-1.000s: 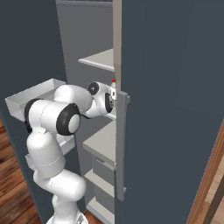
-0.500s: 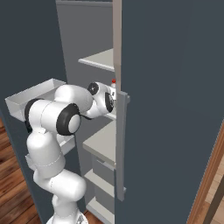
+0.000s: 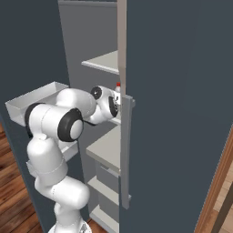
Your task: Take the bottled waters from the counter and place them in the freezer to freeze. Close the freezer door after placing the bottles.
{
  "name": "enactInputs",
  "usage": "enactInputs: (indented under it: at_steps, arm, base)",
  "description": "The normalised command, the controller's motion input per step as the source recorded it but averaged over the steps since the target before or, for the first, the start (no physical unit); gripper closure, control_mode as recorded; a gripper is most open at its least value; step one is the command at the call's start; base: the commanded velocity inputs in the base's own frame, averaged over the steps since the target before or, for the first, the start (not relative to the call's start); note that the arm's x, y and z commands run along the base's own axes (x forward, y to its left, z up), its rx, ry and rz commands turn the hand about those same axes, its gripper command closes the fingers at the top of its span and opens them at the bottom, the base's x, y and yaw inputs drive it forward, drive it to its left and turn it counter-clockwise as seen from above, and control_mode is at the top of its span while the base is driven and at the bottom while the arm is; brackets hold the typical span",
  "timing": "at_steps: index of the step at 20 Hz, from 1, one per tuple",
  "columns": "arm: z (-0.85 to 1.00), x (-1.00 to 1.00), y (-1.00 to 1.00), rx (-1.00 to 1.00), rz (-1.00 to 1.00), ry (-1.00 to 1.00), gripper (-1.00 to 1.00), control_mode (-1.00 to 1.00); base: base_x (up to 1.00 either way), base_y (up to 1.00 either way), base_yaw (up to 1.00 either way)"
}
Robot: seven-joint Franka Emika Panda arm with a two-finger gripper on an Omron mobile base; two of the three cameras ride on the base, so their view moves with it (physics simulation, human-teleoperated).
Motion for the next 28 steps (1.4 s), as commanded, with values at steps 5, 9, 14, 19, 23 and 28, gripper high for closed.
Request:
enactInputs:
  at_steps: [5, 9, 14, 19, 23, 28]
  arm:
    - [0.03, -0.23, 0.00, 0.01, 0.00, -0.04, -1.00, -1.00]
    - [0.27, -0.35, 0.00, 0.07, 0.00, -0.05, -1.00, -1.00]
    - [0.44, -0.35, 0.00, 0.10, 0.00, 0.00, -1.00, -1.00]
    - [0.43, -0.25, -0.01, 0.14, 0.00, 0.00, -1.00, -1.00]
    - [0.41, -0.31, -0.02, 0.11, 0.00, 0.00, -1.00, -1.00]
    - [0.38, -0.36, -0.06, 0.14, 0.00, 0.00, -1.00, -1.00]
  base:
    - [0.00, 0.00, 0.00]
    - [0.00, 0.00, 0.00]
    - [0.00, 0.00, 0.00]
    - [0.00, 0.00, 0.00]
    - [0.00, 0.00, 0.00]
    - [0.00, 0.00, 0.00]
